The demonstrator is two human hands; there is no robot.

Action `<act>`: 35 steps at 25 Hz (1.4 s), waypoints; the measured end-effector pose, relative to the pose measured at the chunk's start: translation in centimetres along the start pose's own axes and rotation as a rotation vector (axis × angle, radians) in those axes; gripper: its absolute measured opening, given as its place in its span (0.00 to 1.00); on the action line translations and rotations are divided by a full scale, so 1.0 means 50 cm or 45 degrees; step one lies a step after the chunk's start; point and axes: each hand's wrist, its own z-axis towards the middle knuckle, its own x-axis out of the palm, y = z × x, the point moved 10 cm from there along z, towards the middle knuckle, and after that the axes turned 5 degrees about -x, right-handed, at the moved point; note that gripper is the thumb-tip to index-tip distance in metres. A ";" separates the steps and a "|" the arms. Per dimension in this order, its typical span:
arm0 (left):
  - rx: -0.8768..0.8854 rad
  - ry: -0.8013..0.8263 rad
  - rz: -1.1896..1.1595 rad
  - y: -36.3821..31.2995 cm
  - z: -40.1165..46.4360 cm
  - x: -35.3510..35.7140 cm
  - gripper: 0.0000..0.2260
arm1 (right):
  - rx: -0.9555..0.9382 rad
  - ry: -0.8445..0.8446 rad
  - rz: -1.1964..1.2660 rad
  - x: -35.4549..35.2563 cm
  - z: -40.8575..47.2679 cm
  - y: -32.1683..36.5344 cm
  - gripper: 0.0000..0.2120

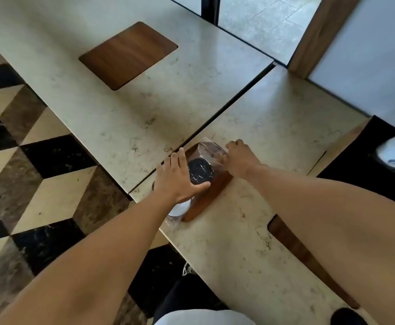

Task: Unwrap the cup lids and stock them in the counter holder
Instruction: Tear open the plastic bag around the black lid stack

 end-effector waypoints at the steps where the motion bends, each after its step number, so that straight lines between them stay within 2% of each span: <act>1: -0.002 0.040 -0.017 -0.006 0.004 0.014 0.61 | 0.012 0.025 0.040 0.007 0.009 -0.005 0.23; 5: 0.028 0.053 0.022 -0.009 0.018 0.053 0.59 | 0.015 0.050 0.133 0.030 0.039 -0.019 0.23; 14: 0.058 -0.026 -0.013 -0.020 0.036 0.061 0.46 | 0.087 0.036 0.334 0.067 0.059 -0.054 0.15; 18: 0.079 -0.014 -0.079 -0.029 0.034 0.062 0.46 | 0.146 0.033 0.420 0.079 0.049 -0.070 0.10; 28: 0.214 0.011 -0.126 -0.070 0.016 0.039 0.44 | 0.267 -0.031 0.628 0.065 -0.027 -0.108 0.13; 35: 0.397 0.007 -0.100 -0.119 -0.018 0.006 0.43 | 0.366 -0.169 0.845 0.051 -0.124 -0.144 0.09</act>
